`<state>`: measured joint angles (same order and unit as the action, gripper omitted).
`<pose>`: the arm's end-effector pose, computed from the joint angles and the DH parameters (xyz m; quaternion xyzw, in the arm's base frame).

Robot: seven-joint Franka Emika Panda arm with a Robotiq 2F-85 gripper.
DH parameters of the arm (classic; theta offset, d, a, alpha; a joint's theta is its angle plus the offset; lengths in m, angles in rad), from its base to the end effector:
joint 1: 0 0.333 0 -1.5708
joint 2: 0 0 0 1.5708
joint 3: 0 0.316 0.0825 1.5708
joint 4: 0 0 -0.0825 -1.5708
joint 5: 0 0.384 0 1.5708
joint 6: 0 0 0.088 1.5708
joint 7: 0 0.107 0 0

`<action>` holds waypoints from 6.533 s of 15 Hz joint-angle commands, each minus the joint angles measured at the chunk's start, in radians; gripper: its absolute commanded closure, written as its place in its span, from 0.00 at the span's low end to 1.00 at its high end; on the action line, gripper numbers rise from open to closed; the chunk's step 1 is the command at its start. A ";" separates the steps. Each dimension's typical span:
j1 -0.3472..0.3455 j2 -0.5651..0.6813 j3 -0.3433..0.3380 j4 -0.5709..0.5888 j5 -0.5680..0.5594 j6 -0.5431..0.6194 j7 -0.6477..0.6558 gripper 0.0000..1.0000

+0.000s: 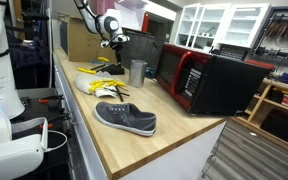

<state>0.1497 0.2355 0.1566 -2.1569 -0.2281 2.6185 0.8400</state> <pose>0.5570 0.1797 0.3129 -0.9763 0.1764 -0.1237 0.0203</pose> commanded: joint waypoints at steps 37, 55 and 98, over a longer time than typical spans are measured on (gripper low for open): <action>0.222 0.140 -0.221 0.066 -0.267 0.098 0.301 1.00; 0.218 -0.072 -0.188 -0.005 -0.155 0.082 0.289 0.59; 0.043 -0.627 -0.055 -0.116 0.179 -0.503 -1.043 0.00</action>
<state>0.2014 -0.3914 0.0932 -2.2742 -0.0530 2.1173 -0.2005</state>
